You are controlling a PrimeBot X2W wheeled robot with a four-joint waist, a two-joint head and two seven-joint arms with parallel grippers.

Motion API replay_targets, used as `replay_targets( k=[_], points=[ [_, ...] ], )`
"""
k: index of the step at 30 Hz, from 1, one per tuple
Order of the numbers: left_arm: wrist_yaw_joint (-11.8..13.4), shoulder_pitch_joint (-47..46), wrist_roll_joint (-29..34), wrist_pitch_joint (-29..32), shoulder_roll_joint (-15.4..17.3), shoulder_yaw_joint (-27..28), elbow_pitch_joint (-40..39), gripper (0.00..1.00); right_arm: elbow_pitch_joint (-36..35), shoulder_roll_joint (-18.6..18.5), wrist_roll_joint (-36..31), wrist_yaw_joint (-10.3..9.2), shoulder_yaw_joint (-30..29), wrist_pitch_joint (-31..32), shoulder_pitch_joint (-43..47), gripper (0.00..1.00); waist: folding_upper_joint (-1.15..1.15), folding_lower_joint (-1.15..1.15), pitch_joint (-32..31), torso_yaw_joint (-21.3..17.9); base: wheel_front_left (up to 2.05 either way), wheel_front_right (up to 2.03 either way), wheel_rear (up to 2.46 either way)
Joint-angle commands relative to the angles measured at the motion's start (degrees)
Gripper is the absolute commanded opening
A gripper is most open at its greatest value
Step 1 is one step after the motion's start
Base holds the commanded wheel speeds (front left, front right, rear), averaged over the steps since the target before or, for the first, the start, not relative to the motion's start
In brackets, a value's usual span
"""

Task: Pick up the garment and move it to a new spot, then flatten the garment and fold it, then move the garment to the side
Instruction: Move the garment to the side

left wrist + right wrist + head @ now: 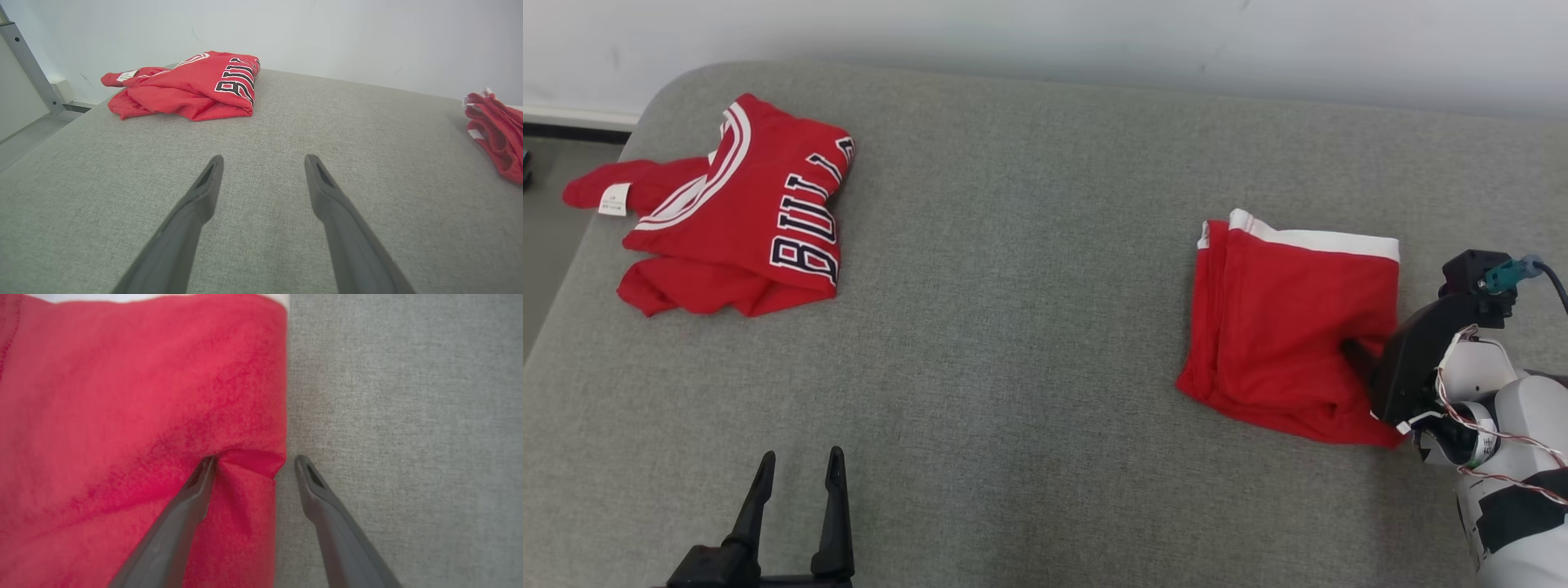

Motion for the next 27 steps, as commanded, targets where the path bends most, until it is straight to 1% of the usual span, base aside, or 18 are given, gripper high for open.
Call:
replay_targets(
  k=[1,3,4,5,6,7,12,17,22,27],
  points=[
    [0.1,-0.5,-0.9,-0.2,-0.1,-0.1,-0.3,1.0,0.5,0.5,-0.5,-0.11,0.0,0.6,0.1,1.0,-0.01,-0.01,1.0,0.9,0.0,0.0,0.0],
    [0.2,-0.5,-0.9,-0.2,-0.1,-0.2,-0.4,1.0,0.9,1.5,-1.2,-0.11,0.0,1.7,0.5,1.0,-0.01,-0.01,1.4,0.9,0.0,0.0,0.0],
    [0.2,-0.5,-0.8,-0.2,-0.1,-0.3,-0.5,1.0,1.0,1.8,-1.4,-0.11,0.3,2.3,0.8,0.97,-0.01,-0.01,1.5,0.9,0.0,0.0,0.0],
    [0.3,-0.5,-0.8,-0.2,-0.1,-0.3,-0.5,1.0,0.8,2.1,-1.6,-0.02,0.6,2.8,1.0,0.43,-0.01,-0.01,1.6,0.7,0.0,0.0,0.0],
    [0.3,-0.6,-0.8,-0.2,-0.1,-0.3,-0.6,1.0,0.4,2.3,-1.8,0.01,1.2,3.0,1.1,0.12,-0.01,-0.01,1.8,0.4,0.0,0.0,0.0],
    [0.3,-0.7,-0.7,-0.2,-0.1,-0.3,-0.6,1.0,-0.1,2.2,-2.0,0.01,1.6,3.1,1.2,0.0,-0.01,-0.01,1.9,0.1,0.0,0.0,0.0],
    [0.0,-1.5,0.0,-0.2,-0.1,-0.6,-2.0,1.0,-2.7,0.4,-2.2,-0.05,3.7,2.6,1.4,0.0,-0.01,-0.01,2.2,-2.2,0.0,0.0,0.0],
    [-0.3,-2.6,0.4,-0.2,-0.1,-0.6,-4.3,1.0,-5.8,-1.4,-1.6,-0.06,6.4,1.7,0.7,0.0,-0.01,-0.01,3.1,-6.4,0.0,0.0,0.0],
    [-0.7,-3.7,1.7,-0.2,0.0,-0.9,-7.3,1.0,-8.1,-3.7,-1.2,-0.06,11.2,-0.1,-0.8,0.0,-0.01,-0.01,4.8,-12.4,0.0,0.0,0.0],
    [-1.1,-5.4,3.6,-0.2,1.5,-2.1,-9.8,1.0,-8.4,-5.8,-1.2,-0.06,15.2,-2.8,-2.8,0.0,-0.01,-0.01,6.9,-19.2,0.0,0.0,0.0]
  ],
)
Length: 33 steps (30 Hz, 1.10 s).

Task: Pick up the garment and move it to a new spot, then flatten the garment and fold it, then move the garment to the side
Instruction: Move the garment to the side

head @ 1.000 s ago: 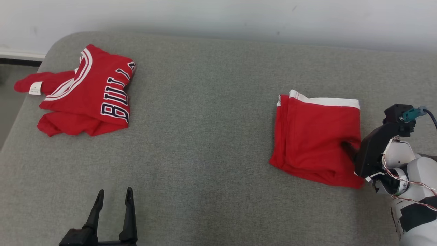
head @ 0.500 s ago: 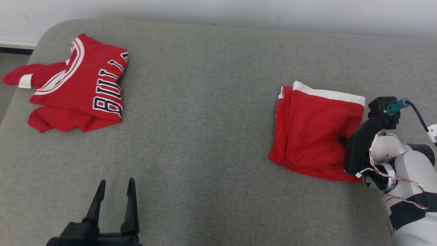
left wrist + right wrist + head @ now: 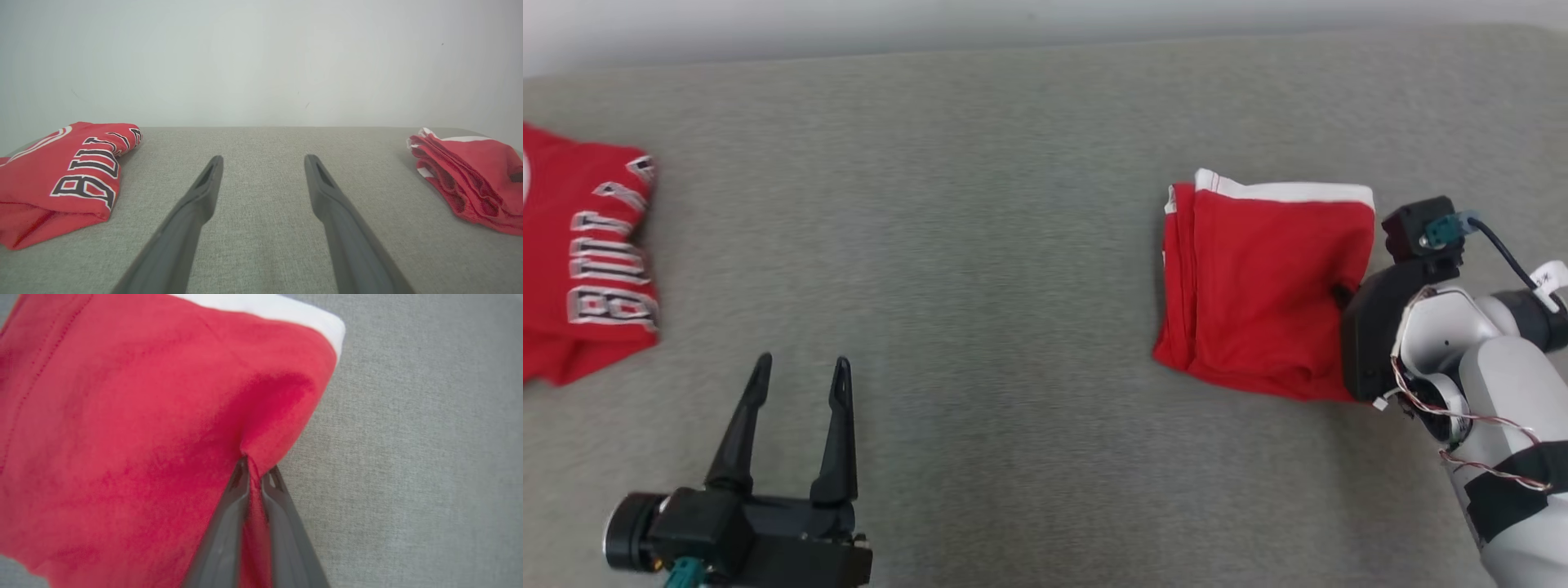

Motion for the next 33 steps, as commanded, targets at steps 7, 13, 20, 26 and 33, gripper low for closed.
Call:
replay_targets(
  k=[7,13,20,26,33],
  points=[
    [-0.3,-3.6,1.8,-0.2,3.5,-3.7,-3.8,1.0,1.5,-3.3,-0.6,0.01,6.0,-5.9,-4.5,0.0,-0.01,0.0,6.7,-15.5,0.0,0.0,0.0],
    [-0.4,-4.0,0.2,-0.2,6.4,-7.0,-7.0,1.0,3.2,-6.4,0.9,0.0,9.4,-9.9,-6.8,0.0,-0.01,0.0,10.5,-20.6,0.0,0.0,0.0],
    [-0.4,-3.4,0.2,0.4,9.5,-8.8,-9.1,1.0,4.4,-9.0,0.4,0.01,10.1,-13.0,-8.7,0.0,-0.01,0.0,13.5,-23.6,0.0,0.0,0.0],
    [-0.4,-2.8,0.2,2.4,11.5,-9.7,-11.8,1.0,5.8,-10.3,-0.9,0.01,10.5,-17.2,-12.4,0.0,-0.01,0.0,16.0,-24.8,0.0,0.0,0.0],
    [-0.4,-2.4,0.6,4.4,13.3,-9.6,-15.4,1.0,7.6,-10.8,-4.2,0.0,8.9,-21.9,-15.7,0.0,-0.01,0.0,18.1,-25.4,0.0,0.0,0.0]
  ],
)
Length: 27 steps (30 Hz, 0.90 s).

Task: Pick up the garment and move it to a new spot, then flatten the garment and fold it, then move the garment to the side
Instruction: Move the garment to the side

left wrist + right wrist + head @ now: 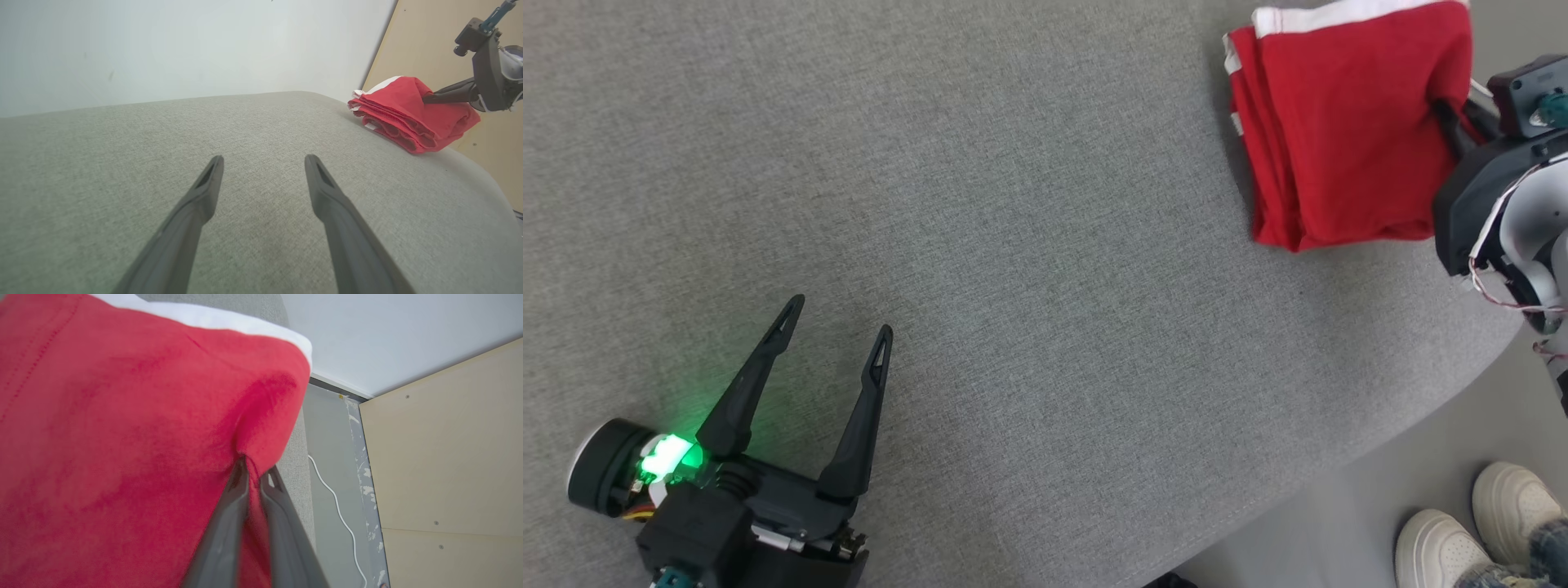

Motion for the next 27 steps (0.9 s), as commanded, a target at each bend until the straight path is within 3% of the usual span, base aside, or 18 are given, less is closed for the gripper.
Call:
replay_targets(
  k=[1,21,23,27],
  points=[
    [0.0,0.3,0.4,0.4,0.6,0.0,-0.3,1.0,0.5,0.2,-0.8,0.01,-0.7,-1.1,-0.9,0.0,-0.01,-0.01,1.3,-0.9,0.0,0.0,0.0],
    [0.8,-1.0,-0.2,0.7,0.9,-1.1,-1.7,1.0,7.7,-0.3,-7.9,0.0,-6.4,-15.4,-3.8,0.0,-0.01,-0.01,1.4,1.7,0.0,0.0,0.0],
    [0.9,-0.8,-0.4,0.3,0.7,-1.2,-1.2,1.0,8.0,-0.1,-9.3,0.0,-6.5,-17.0,-4.3,1.0,-0.01,-0.01,1.2,2.2,0.0,0.0,0.0],
    [1.0,-1.0,-0.7,-0.2,0.4,-1.5,-0.6,1.0,8.6,0.1,-10.7,0.0,-7.2,-17.9,-4.3,1.0,-0.01,-0.01,0.8,2.9,0.0,0.0,0.0]
  ],
)
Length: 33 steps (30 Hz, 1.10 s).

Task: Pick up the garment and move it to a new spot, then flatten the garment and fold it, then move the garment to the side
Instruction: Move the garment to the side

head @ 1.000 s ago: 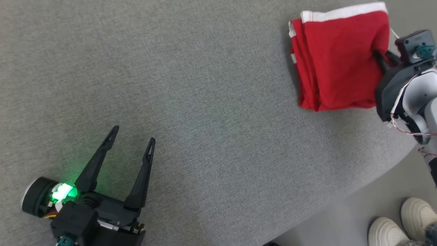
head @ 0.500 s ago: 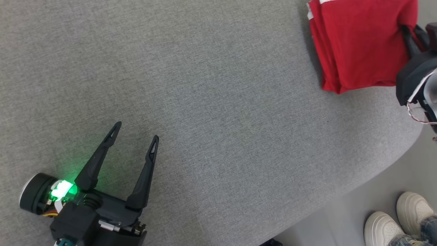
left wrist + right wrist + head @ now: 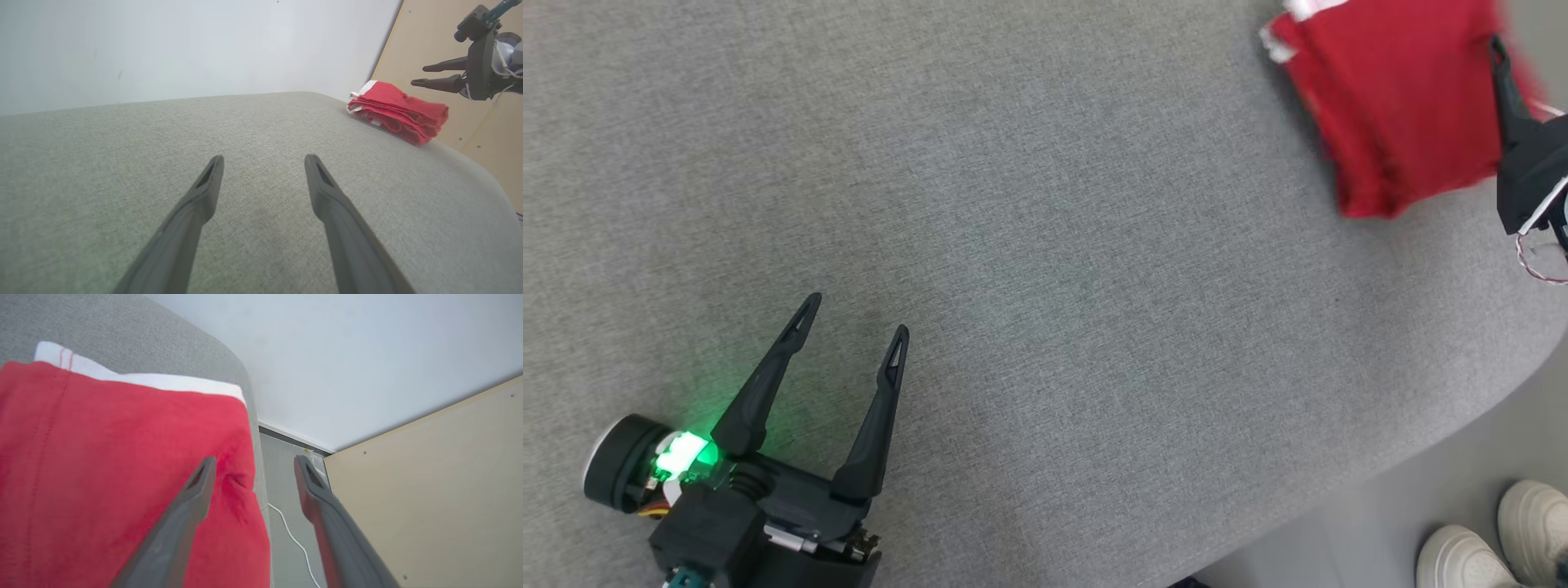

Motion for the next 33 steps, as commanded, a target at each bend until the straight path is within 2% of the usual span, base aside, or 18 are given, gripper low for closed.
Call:
replay_targets(
  k=[1,7,14,17,24,29,33],
  points=[
    [0.2,-0.3,-0.1,-0.3,-0.1,0.0,0.6,1.0,0.3,0.3,-0.3,0.0,-0.2,-0.3,0.2,1.0,0.0,0.0,-0.5,0.5,0.0,0.0,0.0],
    [0.4,-0.8,-0.8,-1.8,-1.4,-1.0,2.4,1.0,0.5,0.2,-0.7,-0.01,-1.0,-1.2,2.1,1.0,0.0,0.0,-2.9,2.4,0.0,0.0,0.0],
    [1.1,-0.3,-2.2,-3.7,-4.1,-1.0,6.9,1.0,-3.4,0.2,2.4,-0.01,-5.1,-5.8,8.8,1.0,0.0,0.0,-9.0,6.8,0.0,0.0,0.0],
    [2.4,0.9,-3.3,-4.0,-5.5,0.5,9.9,1.0,-6.9,0.1,4.8,-0.01,-7.3,-7.9,14.0,1.0,0.0,0.0,-12.6,9.0,0.0,0.0,0.0],
    [4.0,4.2,-3.8,-4.1,-8.9,4.8,14.4,1.0,-19.6,3.8,10.2,0.0,-13.7,-9.4,30.5,1.0,0.0,0.0,-20.9,13.8,0.0,0.0,0.0],
    [4.4,7.3,-3.2,-4.2,-10.7,8.6,17.4,1.0,-28.1,6.7,11.2,0.0,-16.2,-7.8,41.5,1.0,0.0,0.0,-26.4,16.7,0.0,0.0,0.0],
    [4.9,9.8,-2.7,-4.1,-11.6,11.8,19.4,1.0,-33.4,9.3,11.3,0.0,-15.9,-7.1,47.4,1.0,0.0,0.0,-29.2,17.9,0.0,0.0,0.0]
  ],
)
